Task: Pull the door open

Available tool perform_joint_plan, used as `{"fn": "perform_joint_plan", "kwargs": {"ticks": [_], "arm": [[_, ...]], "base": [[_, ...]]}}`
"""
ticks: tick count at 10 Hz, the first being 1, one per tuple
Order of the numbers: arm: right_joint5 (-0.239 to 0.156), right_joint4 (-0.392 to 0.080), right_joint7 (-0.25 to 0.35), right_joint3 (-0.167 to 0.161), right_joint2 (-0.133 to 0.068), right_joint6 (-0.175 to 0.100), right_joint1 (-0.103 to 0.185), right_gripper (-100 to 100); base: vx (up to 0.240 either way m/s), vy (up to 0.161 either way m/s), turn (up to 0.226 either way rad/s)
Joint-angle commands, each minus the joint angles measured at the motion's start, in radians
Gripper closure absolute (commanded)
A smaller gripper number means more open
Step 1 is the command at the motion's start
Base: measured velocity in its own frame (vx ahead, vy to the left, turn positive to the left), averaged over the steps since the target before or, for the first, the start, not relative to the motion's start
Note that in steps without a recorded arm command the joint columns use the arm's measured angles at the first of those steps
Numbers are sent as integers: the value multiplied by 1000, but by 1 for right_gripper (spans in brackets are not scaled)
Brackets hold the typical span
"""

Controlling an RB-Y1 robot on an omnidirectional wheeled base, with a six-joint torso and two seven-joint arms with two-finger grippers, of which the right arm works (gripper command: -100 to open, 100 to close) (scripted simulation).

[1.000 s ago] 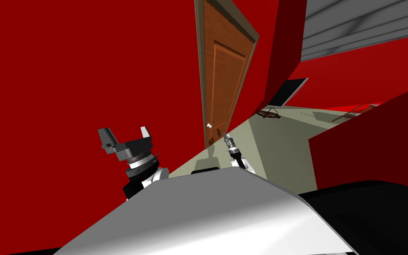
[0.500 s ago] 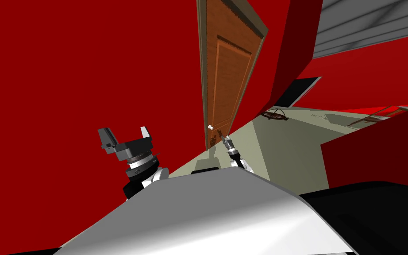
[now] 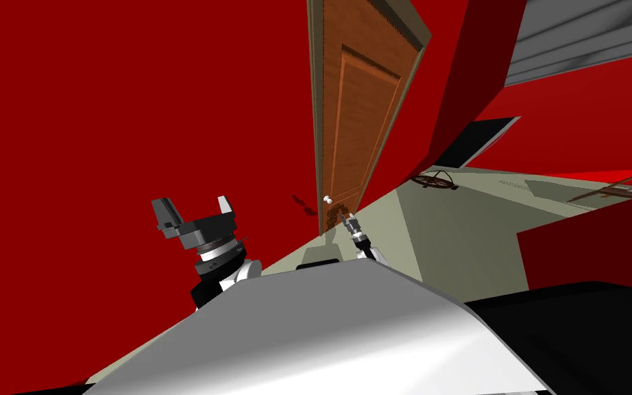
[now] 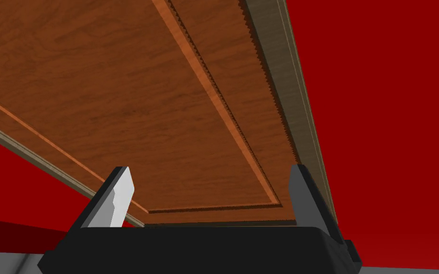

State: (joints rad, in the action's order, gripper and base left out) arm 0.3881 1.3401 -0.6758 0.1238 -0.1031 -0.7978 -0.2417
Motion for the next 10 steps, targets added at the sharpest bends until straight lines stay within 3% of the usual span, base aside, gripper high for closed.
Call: {"fn": "perform_joint_plan", "kwargs": {"ticks": [1,10], "arm": [[17,-41,-33,6,-3,-13,12,-100],[109,-221,-193,24,-3,-59,58,-100]], "base": [[84,-61,65],[79,-53,68]]}}
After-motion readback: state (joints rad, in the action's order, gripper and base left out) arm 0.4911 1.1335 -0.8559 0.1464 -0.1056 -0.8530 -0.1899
